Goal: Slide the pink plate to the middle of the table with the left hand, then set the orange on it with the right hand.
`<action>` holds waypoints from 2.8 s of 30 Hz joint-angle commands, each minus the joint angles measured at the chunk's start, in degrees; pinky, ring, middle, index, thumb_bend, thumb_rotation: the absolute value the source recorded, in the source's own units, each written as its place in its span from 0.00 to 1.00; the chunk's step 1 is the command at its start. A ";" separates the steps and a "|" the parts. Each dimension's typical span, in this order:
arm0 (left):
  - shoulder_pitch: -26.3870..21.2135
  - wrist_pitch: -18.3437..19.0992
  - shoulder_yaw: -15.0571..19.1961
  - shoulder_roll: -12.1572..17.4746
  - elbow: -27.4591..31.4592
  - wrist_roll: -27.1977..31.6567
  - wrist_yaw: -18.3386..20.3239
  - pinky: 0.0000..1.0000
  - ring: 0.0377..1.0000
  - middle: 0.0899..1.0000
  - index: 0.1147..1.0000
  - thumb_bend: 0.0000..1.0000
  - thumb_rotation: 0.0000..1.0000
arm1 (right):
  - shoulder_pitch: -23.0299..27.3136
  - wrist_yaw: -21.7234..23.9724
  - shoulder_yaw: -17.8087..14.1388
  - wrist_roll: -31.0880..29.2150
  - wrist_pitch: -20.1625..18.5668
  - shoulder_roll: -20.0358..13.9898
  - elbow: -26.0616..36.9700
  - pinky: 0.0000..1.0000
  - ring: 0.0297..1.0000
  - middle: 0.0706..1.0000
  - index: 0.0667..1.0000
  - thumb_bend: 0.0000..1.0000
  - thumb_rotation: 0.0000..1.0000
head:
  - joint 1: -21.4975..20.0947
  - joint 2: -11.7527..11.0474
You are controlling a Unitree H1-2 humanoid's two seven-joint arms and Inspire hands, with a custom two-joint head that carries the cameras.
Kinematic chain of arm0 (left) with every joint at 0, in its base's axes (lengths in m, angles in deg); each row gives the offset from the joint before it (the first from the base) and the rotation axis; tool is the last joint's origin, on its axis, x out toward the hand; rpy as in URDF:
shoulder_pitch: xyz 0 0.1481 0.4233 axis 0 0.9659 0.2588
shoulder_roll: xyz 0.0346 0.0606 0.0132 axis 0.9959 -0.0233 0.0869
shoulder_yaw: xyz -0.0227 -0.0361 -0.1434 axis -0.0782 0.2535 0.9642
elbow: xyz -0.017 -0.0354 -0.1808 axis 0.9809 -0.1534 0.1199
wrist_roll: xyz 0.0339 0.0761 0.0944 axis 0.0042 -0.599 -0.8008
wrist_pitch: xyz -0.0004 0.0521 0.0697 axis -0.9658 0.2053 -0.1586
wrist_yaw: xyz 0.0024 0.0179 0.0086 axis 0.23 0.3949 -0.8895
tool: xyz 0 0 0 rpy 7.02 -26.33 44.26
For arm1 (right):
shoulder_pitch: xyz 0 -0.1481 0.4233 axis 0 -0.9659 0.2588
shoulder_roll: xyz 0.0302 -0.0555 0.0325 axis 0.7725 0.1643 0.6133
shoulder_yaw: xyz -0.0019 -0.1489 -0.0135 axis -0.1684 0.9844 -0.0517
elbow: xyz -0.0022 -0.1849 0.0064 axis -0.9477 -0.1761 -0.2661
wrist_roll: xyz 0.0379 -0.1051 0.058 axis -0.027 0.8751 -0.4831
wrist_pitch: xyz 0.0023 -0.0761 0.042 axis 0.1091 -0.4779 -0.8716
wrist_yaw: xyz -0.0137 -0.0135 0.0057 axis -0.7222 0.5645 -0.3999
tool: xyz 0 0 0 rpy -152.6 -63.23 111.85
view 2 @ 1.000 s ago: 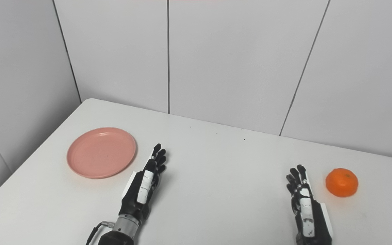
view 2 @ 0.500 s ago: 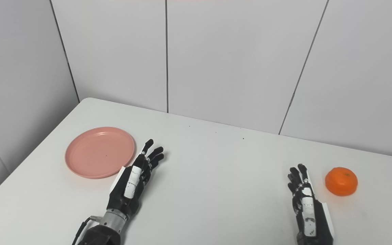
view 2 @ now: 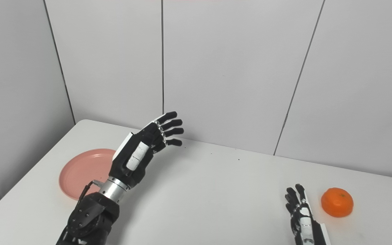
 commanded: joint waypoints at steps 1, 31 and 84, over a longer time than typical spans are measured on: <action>-4.02 -0.78 1.52 1.56 0.65 1.31 0.35 0.65 0.78 0.80 0.78 1.00 0.77 | -4.44 0.58 0.24 -0.86 1.47 1.50 -6.09 0.99 0.95 0.93 0.98 0.81 1.00 | -0.04 0.01; -10.45 0.32 13.75 17.61 -12.76 4.35 2.96 0.73 0.86 0.88 0.90 1.00 0.81 | -5.44 0.55 -0.14 -0.79 0.22 1.60 -4.00 0.94 0.93 0.92 0.95 0.81 1.00 | 0.59 1.67; -11.93 -21.90 13.73 19.64 -61.30 -1.09 2.11 0.76 0.87 0.90 0.98 1.00 0.79 | -5.56 0.59 -0.40 -1.81 -1.73 0.53 -2.59 0.91 0.90 0.90 0.96 0.82 1.00 | 0.70 3.69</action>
